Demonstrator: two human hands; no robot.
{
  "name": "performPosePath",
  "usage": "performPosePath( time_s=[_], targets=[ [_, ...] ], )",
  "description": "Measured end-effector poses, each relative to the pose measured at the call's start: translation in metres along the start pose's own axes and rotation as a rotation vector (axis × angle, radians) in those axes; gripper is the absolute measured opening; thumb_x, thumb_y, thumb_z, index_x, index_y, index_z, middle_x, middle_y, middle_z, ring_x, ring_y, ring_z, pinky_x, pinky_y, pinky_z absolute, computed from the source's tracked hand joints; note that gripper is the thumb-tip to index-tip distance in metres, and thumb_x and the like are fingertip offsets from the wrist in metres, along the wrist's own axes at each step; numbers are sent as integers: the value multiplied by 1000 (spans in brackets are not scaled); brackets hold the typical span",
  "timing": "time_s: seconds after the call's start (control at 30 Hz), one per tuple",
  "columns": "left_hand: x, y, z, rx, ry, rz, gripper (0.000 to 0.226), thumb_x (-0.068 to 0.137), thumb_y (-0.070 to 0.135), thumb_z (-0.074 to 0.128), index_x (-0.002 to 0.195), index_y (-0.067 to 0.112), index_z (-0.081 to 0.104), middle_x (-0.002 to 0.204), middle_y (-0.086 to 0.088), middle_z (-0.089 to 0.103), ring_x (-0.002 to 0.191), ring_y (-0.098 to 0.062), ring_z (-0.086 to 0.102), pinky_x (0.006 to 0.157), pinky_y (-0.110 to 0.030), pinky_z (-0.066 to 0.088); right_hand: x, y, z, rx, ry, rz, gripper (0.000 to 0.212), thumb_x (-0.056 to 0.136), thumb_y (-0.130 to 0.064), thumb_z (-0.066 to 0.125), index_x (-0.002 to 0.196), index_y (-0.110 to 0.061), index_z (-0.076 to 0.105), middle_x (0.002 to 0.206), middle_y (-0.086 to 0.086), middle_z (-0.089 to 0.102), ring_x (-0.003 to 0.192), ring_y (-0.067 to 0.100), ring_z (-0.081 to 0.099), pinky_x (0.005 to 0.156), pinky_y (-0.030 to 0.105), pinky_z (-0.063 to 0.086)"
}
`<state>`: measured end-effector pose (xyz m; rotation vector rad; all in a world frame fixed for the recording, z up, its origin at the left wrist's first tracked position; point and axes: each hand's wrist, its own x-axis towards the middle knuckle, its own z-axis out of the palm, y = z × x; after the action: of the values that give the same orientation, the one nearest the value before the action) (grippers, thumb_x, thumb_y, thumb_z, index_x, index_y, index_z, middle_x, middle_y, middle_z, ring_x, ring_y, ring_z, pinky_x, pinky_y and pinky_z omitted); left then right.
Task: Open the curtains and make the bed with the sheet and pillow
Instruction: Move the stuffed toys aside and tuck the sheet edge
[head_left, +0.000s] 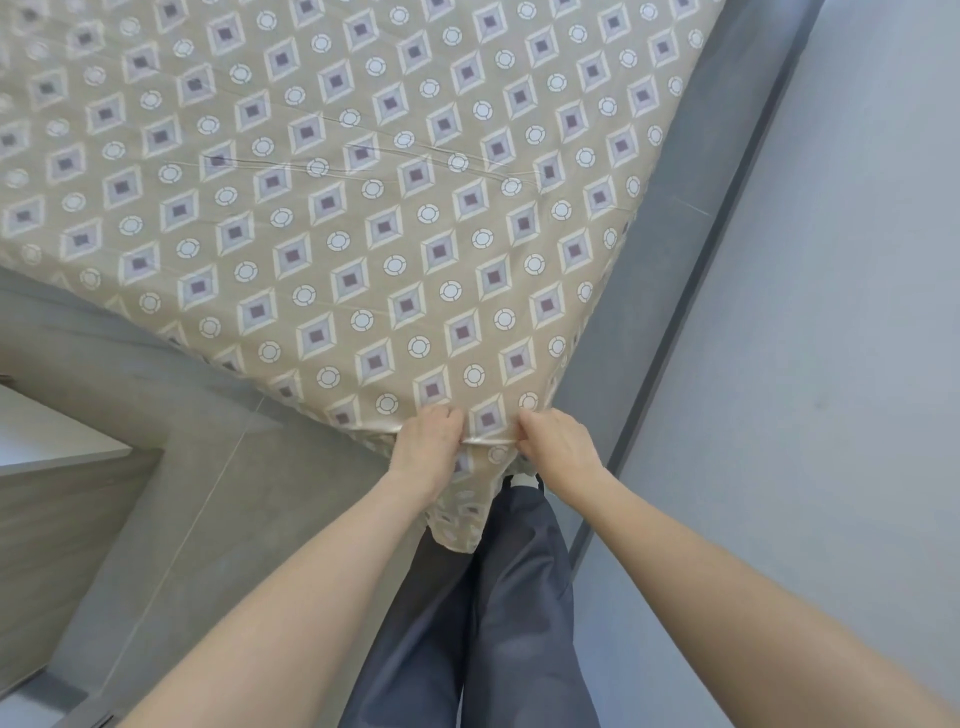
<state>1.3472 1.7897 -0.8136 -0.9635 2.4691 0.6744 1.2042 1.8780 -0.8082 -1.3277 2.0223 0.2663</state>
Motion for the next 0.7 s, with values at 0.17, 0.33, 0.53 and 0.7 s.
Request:
performPosePath(
  time_s=[0.17, 0.33, 0.53, 0.7],
  targets=[
    [-6, -9, 2, -99, 79, 37, 12, 86, 10, 57, 96, 15, 52, 99, -1, 56, 98, -24, 51, 76, -32, 41, -8, -3, 27, 247, -199, 230, 37, 72, -47, 72, 92, -18, 59, 91, -3, 65, 87, 20, 61, 66, 30, 42],
    [-10, -16, -2, -135, 248, 11, 13, 87, 10, 55, 98, 16, 59, 101, 0, 55, 100, -22, 47, 81, -31, 38, -3, -23, 46, 478, -227, 376, 43, 67, -49, 77, 87, -18, 55, 94, 0, 67, 92, 22, 63, 75, 32, 49],
    [-14, -18, -1, -84, 309, 92, 31, 78, -4, 61, 100, 17, 63, 108, -1, 56, 104, -25, 51, 80, -37, 47, -4, -27, 55, 528, -143, 460, 17, 77, -27, 69, 83, -14, 61, 91, 4, 68, 87, 26, 66, 64, 29, 45],
    [-14, -14, 3, -24, 303, 94, 42, 74, -8, 63, 104, 21, 63, 117, -1, 53, 110, -24, 47, 79, -34, 41, -10, -25, 54, 523, -229, 465, 11, 71, -18, 70, 76, -11, 62, 77, 3, 65, 72, 21, 63, 56, 27, 48]
  ],
)
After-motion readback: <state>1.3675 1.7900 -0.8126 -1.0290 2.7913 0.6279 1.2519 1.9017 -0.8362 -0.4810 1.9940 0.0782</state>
